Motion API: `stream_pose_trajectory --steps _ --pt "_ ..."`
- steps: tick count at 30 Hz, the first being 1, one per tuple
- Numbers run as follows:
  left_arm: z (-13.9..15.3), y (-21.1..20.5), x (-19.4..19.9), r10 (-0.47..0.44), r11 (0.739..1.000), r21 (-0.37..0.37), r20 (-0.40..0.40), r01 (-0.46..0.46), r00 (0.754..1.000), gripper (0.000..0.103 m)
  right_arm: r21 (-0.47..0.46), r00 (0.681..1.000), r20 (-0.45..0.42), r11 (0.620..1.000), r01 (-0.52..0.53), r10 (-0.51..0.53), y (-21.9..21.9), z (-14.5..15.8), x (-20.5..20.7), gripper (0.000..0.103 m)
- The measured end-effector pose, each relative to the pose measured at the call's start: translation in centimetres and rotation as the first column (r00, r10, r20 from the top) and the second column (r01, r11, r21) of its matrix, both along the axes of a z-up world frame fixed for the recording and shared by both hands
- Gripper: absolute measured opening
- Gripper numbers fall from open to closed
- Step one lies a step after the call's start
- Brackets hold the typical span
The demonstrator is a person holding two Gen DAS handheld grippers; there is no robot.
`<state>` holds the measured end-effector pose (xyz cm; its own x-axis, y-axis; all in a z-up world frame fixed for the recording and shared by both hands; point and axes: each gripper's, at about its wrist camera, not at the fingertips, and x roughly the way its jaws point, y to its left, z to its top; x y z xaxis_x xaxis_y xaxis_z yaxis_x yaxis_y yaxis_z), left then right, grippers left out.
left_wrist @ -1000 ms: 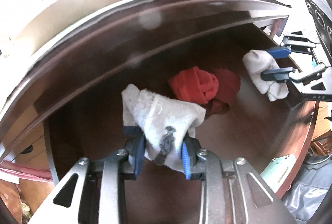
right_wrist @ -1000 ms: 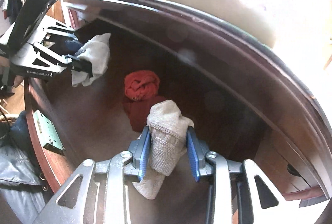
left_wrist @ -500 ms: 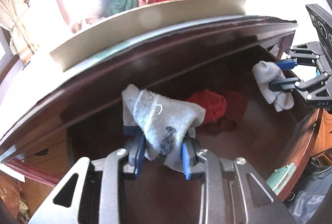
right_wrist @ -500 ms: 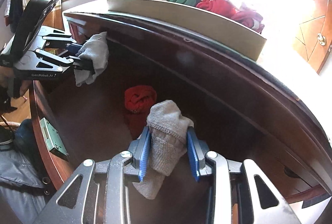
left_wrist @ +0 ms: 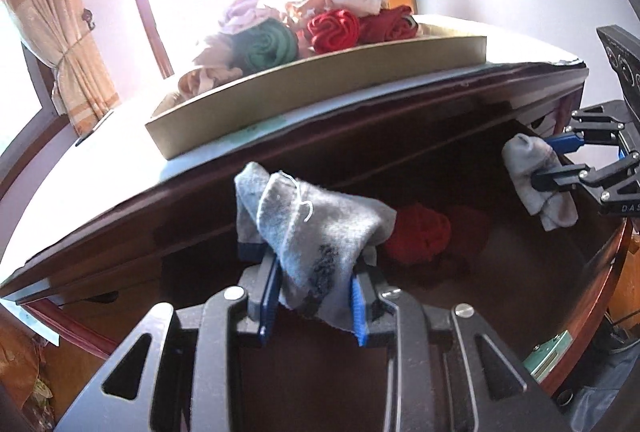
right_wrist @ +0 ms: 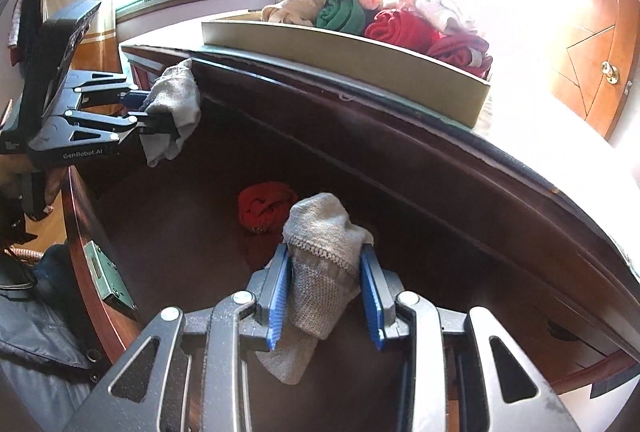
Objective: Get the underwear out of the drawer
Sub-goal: 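Lift the beige and white socks out of the drawer with both tools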
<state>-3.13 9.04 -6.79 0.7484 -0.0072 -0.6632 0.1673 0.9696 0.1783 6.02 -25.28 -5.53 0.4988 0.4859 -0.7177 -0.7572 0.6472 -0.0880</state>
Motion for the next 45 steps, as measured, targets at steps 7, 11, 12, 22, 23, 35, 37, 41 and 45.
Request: stream_pose_trajectory --steps 7,11,12,22,23,35,37,41,45 --pt "-0.1 -0.4 -0.3 0.005 1.0 -0.017 0.023 -0.005 1.0 0.028 0.042 1.0 0.029 0.999 0.003 -0.004 -0.7 0.4 -0.4 0.036" --pt "0.0 -0.6 -0.6 0.01 1.0 -0.018 0.044 -0.009 0.999 0.028 0.06 0.999 0.043 0.998 0.005 -0.008 -1.0 0.7 -0.5 0.036" --pt "0.0 -0.6 -0.7 0.012 1.0 -0.018 0.05 -0.011 0.999 0.028 0.064 0.999 0.047 0.998 0.006 -0.009 -0.8 0.7 -0.5 0.036" --pt "0.2 -0.9 -1.4 0.018 1.0 -0.026 0.095 -0.015 0.995 0.028 0.106 0.997 0.078 0.994 0.012 -0.02 -1.3 1.2 -0.9 0.036" --pt "0.2 -1.0 -1.5 0.016 1.0 -0.027 0.101 -0.014 0.995 0.028 0.111 0.996 0.082 0.994 0.011 -0.02 -1.4 1.2 -1.0 0.036" --pt "0.7 -1.1 -2.6 0.029 0.998 -0.059 0.192 -0.018 0.981 0.028 0.162 0.993 0.11 0.987 0.011 -0.029 -1.9 1.5 -1.4 0.036" --pt "0.8 -1.2 -2.8 0.027 0.998 -0.065 0.206 -0.014 0.978 0.028 0.171 0.993 0.115 0.985 0.01 -0.03 -2.0 1.6 -1.5 0.036" --pt "0.9 -1.4 -3.1 0.018 0.998 -0.069 0.224 -0.003 0.974 0.028 0.186 0.991 0.13 0.983 0.008 -0.033 -2.1 1.7 -1.6 0.036" --pt "0.9 -1.9 -3.5 0.002 0.997 -0.073 0.245 0.016 0.969 0.028 0.205 0.989 0.147 0.979 0.003 -0.034 -2.3 1.8 -1.9 0.036"
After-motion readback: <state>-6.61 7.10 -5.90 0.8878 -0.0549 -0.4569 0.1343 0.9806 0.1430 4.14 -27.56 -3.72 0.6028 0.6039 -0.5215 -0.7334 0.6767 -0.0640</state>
